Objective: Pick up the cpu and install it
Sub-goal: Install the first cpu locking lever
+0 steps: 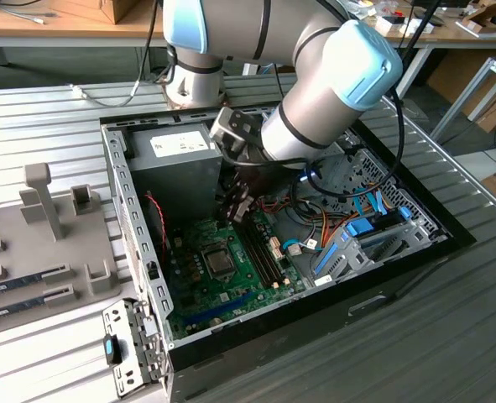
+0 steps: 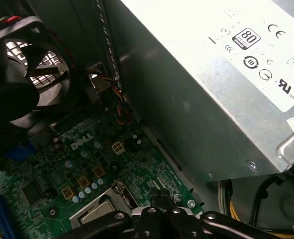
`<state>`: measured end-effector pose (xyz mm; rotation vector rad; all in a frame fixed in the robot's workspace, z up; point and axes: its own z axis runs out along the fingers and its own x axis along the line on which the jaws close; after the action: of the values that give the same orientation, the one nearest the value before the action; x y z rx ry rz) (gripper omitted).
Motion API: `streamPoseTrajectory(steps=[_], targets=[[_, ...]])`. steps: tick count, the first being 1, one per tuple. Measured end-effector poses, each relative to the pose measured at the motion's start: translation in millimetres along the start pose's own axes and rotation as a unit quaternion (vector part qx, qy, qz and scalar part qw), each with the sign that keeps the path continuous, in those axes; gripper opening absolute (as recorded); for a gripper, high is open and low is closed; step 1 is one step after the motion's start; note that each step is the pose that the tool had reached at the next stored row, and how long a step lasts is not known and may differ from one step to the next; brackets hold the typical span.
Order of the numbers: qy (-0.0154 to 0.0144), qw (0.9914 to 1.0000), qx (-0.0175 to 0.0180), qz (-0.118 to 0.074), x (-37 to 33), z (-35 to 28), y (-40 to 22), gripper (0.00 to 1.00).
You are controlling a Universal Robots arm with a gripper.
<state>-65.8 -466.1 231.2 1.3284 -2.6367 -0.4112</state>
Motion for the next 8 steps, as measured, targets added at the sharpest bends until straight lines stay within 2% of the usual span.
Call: streamPoseTrajectory(steps=[8], targets=[[0.0002,1.00000,0.0000,-0.001,0.2,-7.1,2.4,0.11]])
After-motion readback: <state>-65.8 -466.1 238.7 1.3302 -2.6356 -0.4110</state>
